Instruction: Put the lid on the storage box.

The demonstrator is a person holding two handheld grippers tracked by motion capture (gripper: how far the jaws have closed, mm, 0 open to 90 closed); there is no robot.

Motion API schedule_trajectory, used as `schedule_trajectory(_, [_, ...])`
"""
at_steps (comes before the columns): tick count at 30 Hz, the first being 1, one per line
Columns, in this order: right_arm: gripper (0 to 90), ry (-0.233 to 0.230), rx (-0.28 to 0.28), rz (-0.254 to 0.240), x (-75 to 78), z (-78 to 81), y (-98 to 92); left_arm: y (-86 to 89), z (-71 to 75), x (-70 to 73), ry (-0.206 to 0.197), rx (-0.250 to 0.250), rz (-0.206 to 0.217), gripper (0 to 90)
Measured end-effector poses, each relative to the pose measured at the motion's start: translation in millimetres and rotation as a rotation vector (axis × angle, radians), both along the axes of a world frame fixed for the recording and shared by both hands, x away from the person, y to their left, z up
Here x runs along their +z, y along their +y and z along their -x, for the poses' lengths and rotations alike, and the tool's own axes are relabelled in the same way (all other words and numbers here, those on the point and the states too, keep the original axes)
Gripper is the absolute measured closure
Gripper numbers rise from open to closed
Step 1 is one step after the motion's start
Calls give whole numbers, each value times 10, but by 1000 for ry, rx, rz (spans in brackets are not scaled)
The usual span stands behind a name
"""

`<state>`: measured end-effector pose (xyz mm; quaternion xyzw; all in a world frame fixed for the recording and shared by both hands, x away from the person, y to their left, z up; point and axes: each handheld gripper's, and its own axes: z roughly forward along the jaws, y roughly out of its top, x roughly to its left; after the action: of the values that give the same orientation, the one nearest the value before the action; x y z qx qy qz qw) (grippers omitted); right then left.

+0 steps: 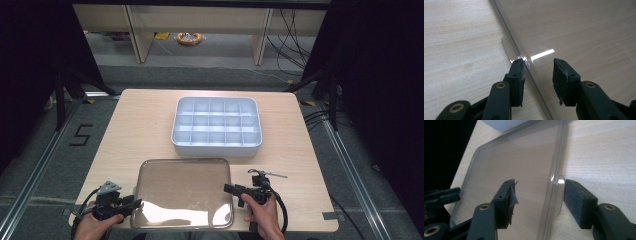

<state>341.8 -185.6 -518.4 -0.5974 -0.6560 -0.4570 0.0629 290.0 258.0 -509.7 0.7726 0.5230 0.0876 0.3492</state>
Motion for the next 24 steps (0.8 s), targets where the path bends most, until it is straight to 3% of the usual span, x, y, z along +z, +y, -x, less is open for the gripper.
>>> schedule_trajectory(1, [461, 14, -7, -11, 3, 11, -10, 4, -1, -2, 2, -2, 4, 603])
schedule_trajectory(3, [498, -3, -17, -14, 9, 26, -28, 7, -1, -5, 2, -2, 10, 602])
schedule_trajectory(6, [571, 33, -20, -63, 46, 80, -53, 23, -1, -5, 3, 2, 18, 595])
schedule_trajectory(7, [610, 9, -11, -70, 19, 78, -60, 30, -4, -15, -3, 1, 27, 593])
schedule_trajectory(8, [648, 48, 12, -100, 28, 99, -61, 25, -1, -14, 0, 3, 36, 588])
schedule_trajectory(9, [666, 77, -5, -126, 45, 126, -32, 24, 1, -14, -1, 4, 39, 585])
schedule_trajectory(10, [680, 53, 32, -123, 40, 133, -34, 24, 2, -6, 6, 5, 36, 584])
schedule_trajectory(13, [683, 12, 40, -92, 52, 138, -16, 29, 5, -17, 2, -2, 44, 570])
schedule_trajectory(18, [707, -51, 64, -105, 100, 181, -37, 17, 5, -18, -1, -4, 51, 521])
schedule_trajectory(20, [710, -86, 83, -102, 139, 190, -38, 8, 0, -13, -5, -7, 40, 459])
schedule_trajectory(22, [712, -92, 84, -96, 168, 203, -24, 36, -14, -7, -3, 10, 11, 376])
schedule_trajectory(24, [717, -102, 88, -102, 169, 196, -28, 71, -36, -9, 1, 34, 24, 312])
